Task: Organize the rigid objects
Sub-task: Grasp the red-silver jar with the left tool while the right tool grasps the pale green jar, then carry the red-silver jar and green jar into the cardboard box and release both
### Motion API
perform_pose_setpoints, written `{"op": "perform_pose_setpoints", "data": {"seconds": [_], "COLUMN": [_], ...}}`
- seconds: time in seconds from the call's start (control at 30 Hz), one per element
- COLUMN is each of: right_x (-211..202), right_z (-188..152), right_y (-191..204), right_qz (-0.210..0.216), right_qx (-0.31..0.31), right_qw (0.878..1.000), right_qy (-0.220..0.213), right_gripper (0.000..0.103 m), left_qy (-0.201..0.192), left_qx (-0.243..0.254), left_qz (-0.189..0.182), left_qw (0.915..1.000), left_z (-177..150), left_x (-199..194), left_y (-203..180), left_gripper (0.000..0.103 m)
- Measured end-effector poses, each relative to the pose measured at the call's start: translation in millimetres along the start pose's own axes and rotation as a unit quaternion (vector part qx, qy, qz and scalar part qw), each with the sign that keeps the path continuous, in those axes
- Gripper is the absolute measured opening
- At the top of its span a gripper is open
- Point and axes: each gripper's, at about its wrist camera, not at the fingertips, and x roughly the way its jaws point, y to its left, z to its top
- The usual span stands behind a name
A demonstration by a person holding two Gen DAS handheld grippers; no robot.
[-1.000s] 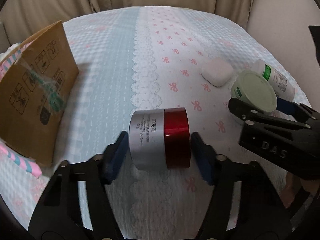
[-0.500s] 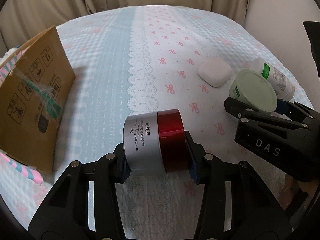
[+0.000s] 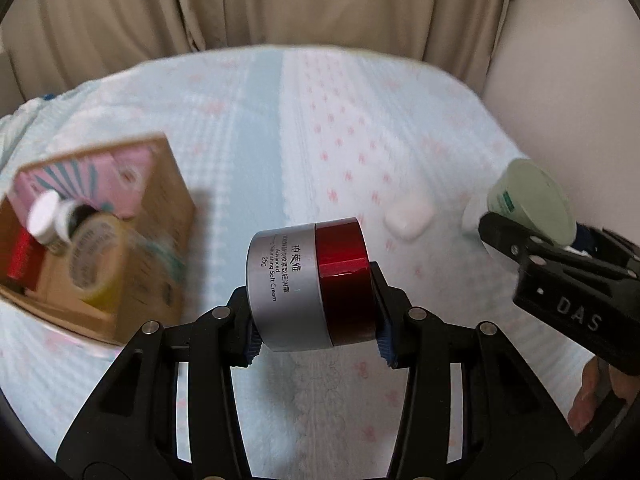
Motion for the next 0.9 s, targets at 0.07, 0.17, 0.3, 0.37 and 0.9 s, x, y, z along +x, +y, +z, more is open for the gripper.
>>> {"op": "perform_pose_setpoints", "data": {"seconds": [0.07,0.17,0.3,0.37,0.9], "right_x": [-29,-68,-135,-161,-254], "right_z": [15,32,62,72,119], "right_y": [3,9,22,29,160], "right_qz": [0.002,0.001,0.012,0.026,0.113], "right_qx": [0.004,-0.001,-0.001,0.003,-0.059], "right_qw": [1.0,1.0,0.999,0.999,0.99], "right_qy": [-0.007,-0.016,-0.033,-0.04,-0.056], "right_gripper": [0.067,0.067,0.067,0.067,0.067], "left_qy": [-0.009,-0.03,-0.053,-0.062,-0.077], "left_qx": [-0.003,-0.01,-0.031,-0.041,-0.072], "left_qz": [-0.001,-0.007,-0.011,-0.004,0.039], "left_qw": [1.0,0.9995,0.998,0.9973,0.9936], "left_z": [14,40,69,78,102], "left_x": [-24,-69,-137,-169,-276], "left_y": [2,7,22,32,180], "left_gripper": [0.041,0.041,0.041,0.041,0.041]}}
